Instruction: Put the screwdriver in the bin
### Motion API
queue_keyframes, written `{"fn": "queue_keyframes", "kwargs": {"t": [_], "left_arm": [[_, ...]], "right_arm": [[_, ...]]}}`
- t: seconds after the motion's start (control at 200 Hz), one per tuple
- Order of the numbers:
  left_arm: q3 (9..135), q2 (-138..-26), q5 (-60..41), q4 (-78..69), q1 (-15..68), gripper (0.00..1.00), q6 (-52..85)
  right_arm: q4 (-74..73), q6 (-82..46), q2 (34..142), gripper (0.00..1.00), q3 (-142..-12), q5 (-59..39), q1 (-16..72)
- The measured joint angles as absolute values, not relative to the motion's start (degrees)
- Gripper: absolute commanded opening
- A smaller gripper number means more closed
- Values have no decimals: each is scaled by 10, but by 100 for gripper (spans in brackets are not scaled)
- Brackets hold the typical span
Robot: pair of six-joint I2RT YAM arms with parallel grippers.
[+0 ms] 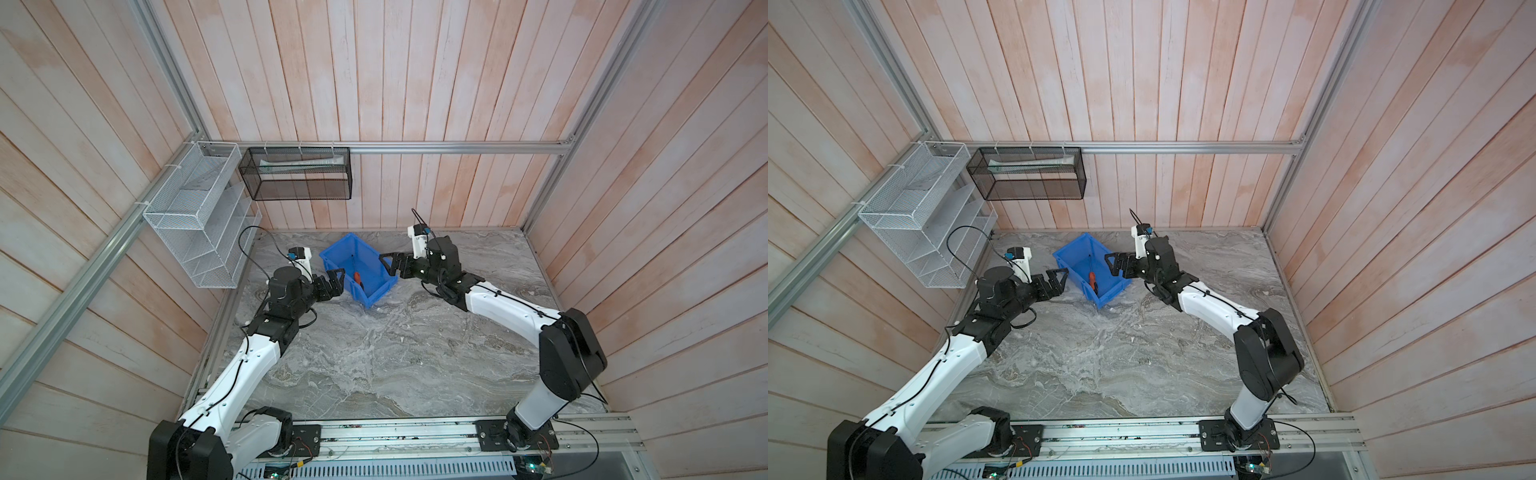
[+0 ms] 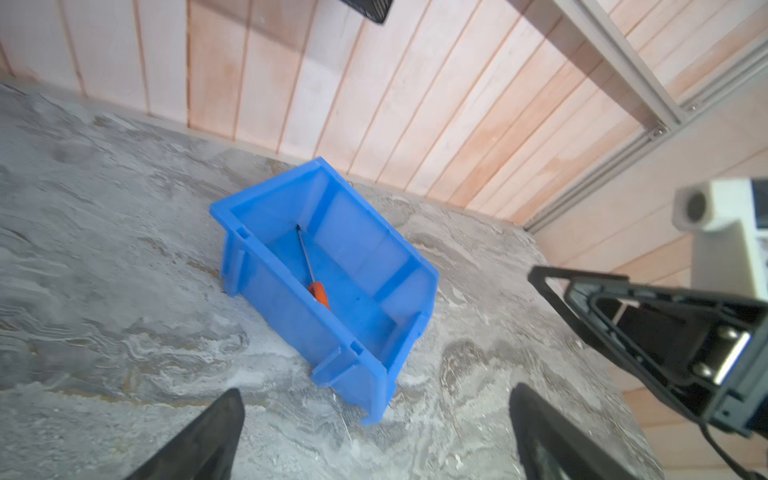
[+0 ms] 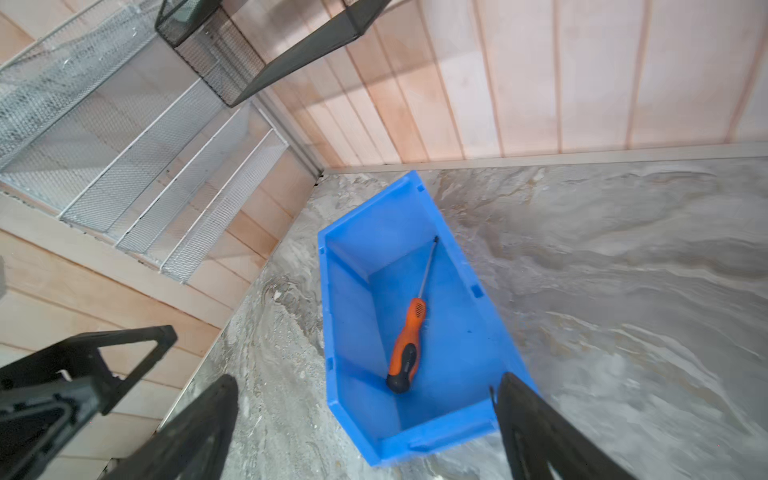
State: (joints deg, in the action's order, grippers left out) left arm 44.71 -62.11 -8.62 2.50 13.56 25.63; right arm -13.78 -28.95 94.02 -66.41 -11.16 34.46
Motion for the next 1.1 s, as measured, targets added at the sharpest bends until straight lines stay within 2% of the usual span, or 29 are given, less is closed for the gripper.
{"fn": "queue_keyframes", "kwargs": {"t": [0.235, 0.35, 0.55, 0.765, 1.1], "left_arm": [[399, -569, 15, -23, 128, 100, 249], [357, -553, 88, -63, 126, 100, 242], [245, -567, 278, -182, 125, 100, 226], [181, -635, 394, -300, 97, 100, 196], [172, -780, 403, -454, 22, 100, 173]], "right_arm": [[-187, -277, 789, 98, -491, 17, 277], [-209, -267, 722, 98, -425, 136, 263], [-246, -281, 657, 98, -306, 366, 219], [-317, -265, 646, 98, -197, 538, 189], [-413, -229, 758, 99, -176, 644, 175]]}}
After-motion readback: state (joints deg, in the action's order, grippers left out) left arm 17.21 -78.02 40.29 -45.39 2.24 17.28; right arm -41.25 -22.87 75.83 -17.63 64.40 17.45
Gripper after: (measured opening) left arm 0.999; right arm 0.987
